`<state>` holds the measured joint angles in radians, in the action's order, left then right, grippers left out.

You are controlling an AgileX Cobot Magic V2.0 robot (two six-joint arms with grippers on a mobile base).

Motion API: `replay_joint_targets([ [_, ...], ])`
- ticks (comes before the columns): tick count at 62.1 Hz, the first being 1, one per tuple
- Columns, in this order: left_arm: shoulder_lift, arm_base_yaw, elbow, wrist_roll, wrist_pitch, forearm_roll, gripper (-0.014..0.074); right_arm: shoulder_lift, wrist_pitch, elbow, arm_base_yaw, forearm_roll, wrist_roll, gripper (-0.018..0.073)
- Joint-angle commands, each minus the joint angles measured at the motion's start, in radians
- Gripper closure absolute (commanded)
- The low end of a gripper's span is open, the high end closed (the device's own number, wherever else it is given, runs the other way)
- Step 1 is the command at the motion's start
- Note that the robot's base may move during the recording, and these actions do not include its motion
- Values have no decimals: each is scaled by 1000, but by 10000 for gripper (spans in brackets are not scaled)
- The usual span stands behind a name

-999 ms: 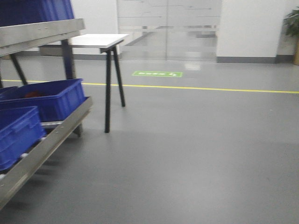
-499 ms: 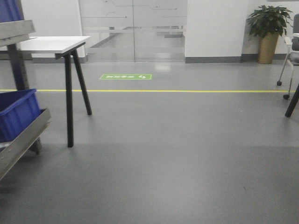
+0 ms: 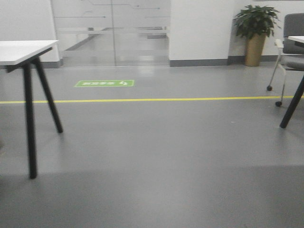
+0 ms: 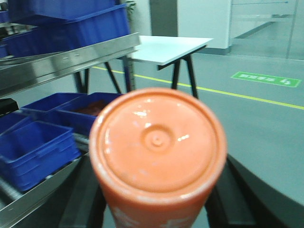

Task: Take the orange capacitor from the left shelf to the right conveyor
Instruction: 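Drive the base from the shelf to the black conveyor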

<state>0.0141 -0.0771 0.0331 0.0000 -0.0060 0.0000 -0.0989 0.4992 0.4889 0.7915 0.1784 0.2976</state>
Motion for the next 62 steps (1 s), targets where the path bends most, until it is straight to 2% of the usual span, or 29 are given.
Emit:
replay_joint_targets([
  [1,-10,-2,-8,0,-84,-5,701,-18,-88,28,-6,18,-9,503],
  [62,-10,-2,-8,0,-84,-5,701,-18,-88,28,-6,18,-9,503],
])
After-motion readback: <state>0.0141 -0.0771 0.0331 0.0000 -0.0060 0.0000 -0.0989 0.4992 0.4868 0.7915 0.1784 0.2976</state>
